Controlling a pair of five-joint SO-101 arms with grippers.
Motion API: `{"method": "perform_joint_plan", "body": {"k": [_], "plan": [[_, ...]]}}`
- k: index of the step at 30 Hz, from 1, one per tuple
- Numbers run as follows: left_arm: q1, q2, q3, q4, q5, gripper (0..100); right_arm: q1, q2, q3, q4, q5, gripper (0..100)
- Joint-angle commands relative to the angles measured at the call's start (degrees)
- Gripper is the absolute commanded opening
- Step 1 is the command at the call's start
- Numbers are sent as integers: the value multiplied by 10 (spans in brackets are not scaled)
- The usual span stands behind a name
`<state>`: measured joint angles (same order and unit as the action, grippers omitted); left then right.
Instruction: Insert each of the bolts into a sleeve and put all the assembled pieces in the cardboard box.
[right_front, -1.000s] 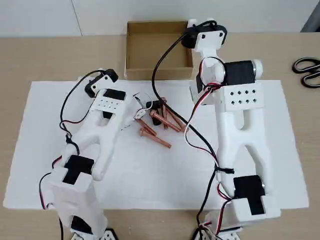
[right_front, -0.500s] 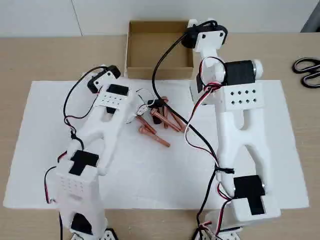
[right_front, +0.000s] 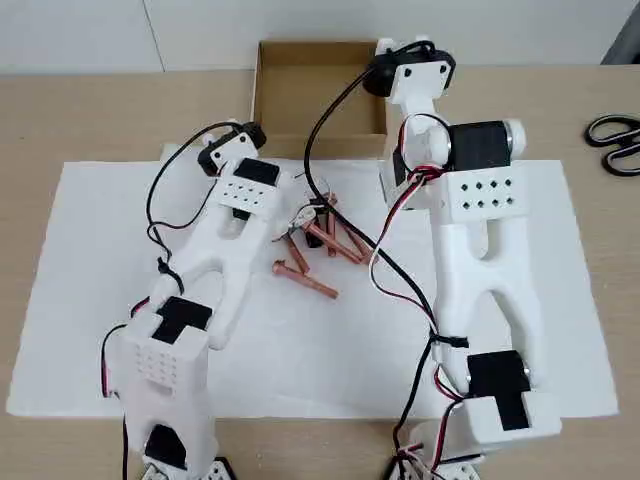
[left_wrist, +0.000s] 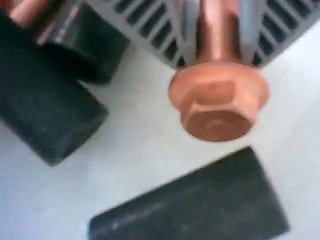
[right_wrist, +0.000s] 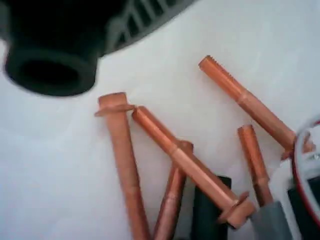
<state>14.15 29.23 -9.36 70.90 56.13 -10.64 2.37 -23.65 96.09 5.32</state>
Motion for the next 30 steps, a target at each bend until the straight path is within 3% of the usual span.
{"method": "perform_joint_plan", "body": {"k": [1,11,21,25,30], "plan": [[7,-4,-25,5,-4,14,1,-36,-2,2,-7,4],[7,-4,-49,18,-38,13,1,-36,-2,2,-7,4],[6,-4,-253,212,-127,5,1,-36,-2,0,-7,4],[2,-1,-298,294,-241,5,1,-36,-2,0,-7,4],[-69,0,-235,295,-474,5,2,-36,-2,1,-7,4]]}}
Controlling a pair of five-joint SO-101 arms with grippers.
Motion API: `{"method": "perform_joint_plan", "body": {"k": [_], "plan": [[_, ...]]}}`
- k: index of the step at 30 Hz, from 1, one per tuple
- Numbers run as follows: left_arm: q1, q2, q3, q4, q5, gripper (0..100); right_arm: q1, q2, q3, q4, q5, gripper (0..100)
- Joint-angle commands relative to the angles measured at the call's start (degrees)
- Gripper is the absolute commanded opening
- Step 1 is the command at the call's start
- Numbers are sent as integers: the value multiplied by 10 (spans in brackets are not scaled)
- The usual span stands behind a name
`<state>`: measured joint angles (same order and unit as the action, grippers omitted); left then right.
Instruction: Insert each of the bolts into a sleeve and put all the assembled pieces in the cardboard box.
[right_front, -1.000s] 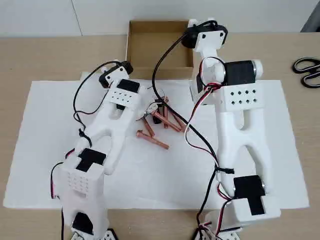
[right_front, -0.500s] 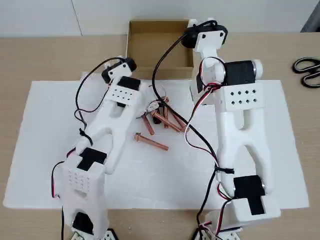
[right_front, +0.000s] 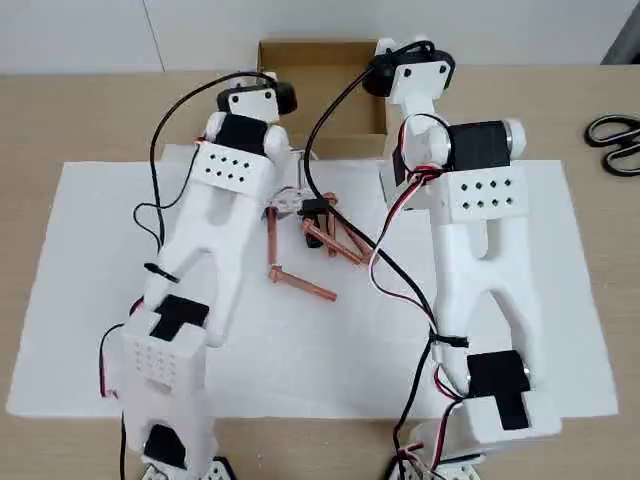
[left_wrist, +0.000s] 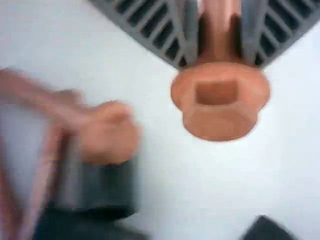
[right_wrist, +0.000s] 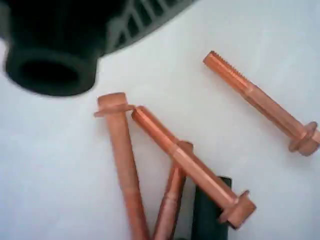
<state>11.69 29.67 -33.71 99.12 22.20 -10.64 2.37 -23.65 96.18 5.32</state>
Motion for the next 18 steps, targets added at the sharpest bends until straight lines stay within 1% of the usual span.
{"method": "perform_joint_plan", "body": {"k": [1,2,4,8,12,18], "plan": [[-61,-4,22,13,-179,5,2,-36,-2,0,-7,4],[-74,-4,40,12,-202,5,2,-36,-2,0,-7,4],[-88,-8,70,12,-213,5,2,-36,-2,0,-7,4],[-91,-9,116,13,-256,5,2,-33,-2,0,-7,4],[-92,-4,130,8,-246,5,2,-32,-2,-1,-7,4],[-94,-4,135,-37,-245,5,2,-32,-2,-1,-8,4]]}}
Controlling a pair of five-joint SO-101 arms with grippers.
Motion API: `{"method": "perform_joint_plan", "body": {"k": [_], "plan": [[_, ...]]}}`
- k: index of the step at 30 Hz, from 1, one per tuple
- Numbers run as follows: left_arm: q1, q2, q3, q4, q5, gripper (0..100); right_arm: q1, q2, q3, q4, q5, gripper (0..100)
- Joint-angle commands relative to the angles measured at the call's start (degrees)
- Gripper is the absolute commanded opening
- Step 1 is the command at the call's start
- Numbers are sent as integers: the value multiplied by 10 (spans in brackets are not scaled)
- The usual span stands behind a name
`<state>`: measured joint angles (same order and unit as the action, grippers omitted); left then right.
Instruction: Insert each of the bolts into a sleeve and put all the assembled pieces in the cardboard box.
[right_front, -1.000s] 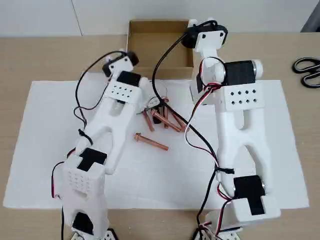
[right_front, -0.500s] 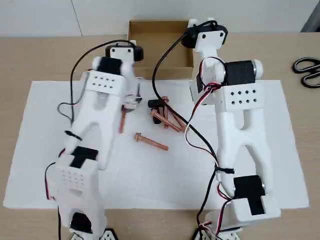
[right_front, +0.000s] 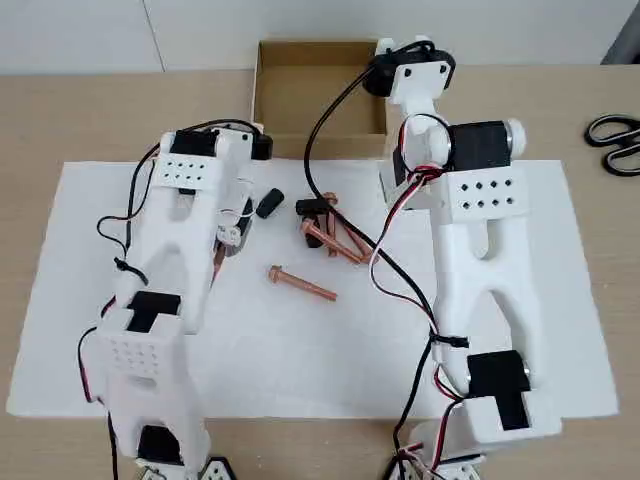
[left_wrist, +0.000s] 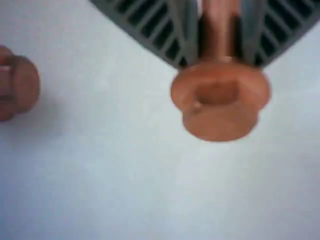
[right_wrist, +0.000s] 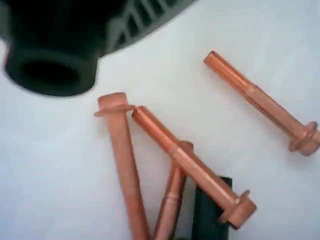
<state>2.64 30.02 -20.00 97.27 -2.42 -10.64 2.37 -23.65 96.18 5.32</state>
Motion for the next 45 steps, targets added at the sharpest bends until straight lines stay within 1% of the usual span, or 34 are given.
{"method": "perform_joint_plan", "body": {"k": [1,5,8,10,14,20,26,29,33,35,43,45], "plan": [[-4,-7,-2,-23,1,5,2,-32,-2,-1,-8,4],[-4,-5,0,-32,-2,13,2,-32,-2,-1,-8,4],[-4,17,8,-47,-10,59,2,-34,-2,-1,-8,5],[-4,43,7,-58,-10,71,2,-34,-2,-1,-8,5],[-6,80,-7,-71,-8,72,2,-35,-2,-1,-7,5],[-21,90,-12,-90,-7,74,2,-35,-2,0,-7,5],[-22,91,-9,-90,-6,69,2,-35,-2,0,-7,5],[-20,91,-11,-91,-5,3,2,-35,-2,0,-7,5],[-19,85,-12,-88,-5,5,2,-35,-2,0,-7,5],[-18,76,-13,-83,-5,5,2,-35,-2,-1,-7,5],[-18,-62,-79,31,-8,5,4,-36,-5,-3,-8,7],[-20,-98,-71,33,-8,5,4,-36,-5,-3,-8,7]]}}
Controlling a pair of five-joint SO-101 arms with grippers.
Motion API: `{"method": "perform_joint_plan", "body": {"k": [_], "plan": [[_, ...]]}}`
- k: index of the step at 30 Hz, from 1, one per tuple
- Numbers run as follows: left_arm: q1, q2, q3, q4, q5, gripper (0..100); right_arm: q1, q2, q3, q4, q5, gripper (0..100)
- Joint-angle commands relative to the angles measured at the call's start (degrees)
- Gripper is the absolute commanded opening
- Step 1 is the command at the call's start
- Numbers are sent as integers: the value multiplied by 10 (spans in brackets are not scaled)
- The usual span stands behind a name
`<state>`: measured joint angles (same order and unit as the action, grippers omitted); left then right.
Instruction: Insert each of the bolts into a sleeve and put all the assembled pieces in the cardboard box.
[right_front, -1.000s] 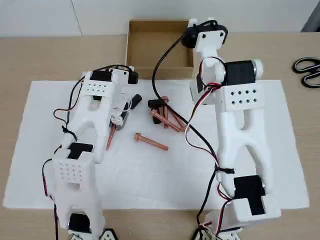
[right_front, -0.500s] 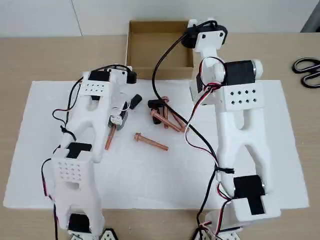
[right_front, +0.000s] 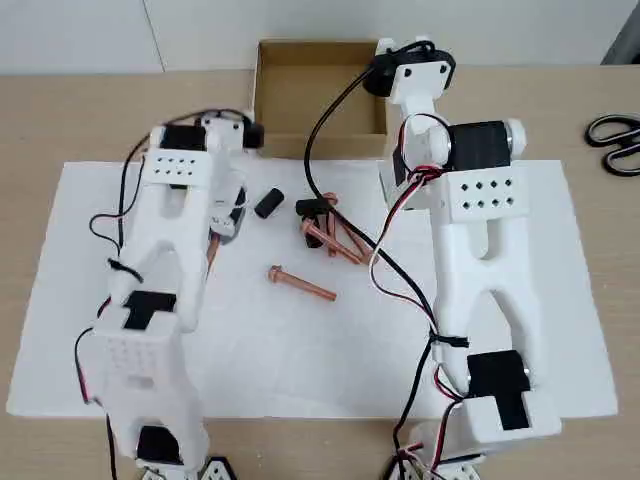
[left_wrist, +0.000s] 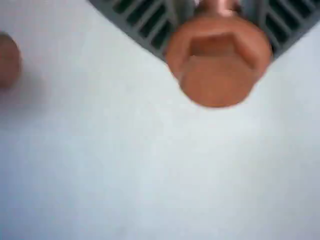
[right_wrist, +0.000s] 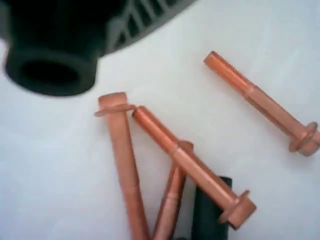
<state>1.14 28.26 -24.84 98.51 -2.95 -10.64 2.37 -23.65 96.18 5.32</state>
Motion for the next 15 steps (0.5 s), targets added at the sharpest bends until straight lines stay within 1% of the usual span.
{"method": "perform_joint_plan", "body": {"k": [1,5,10,13,15], "plan": [[-5,-99,-13,20,-3,5,4,-37,-5,-3,-9,7],[-4,-186,66,20,-2,5,4,-83,-5,-3,-9,8],[-6,-298,171,20,1,5,1,-225,3,-2,-5,8],[-9,-362,229,20,0,5,2,-308,72,-1,-1,8],[-9,-412,255,20,-4,5,1,-371,142,-2,19,8]]}}
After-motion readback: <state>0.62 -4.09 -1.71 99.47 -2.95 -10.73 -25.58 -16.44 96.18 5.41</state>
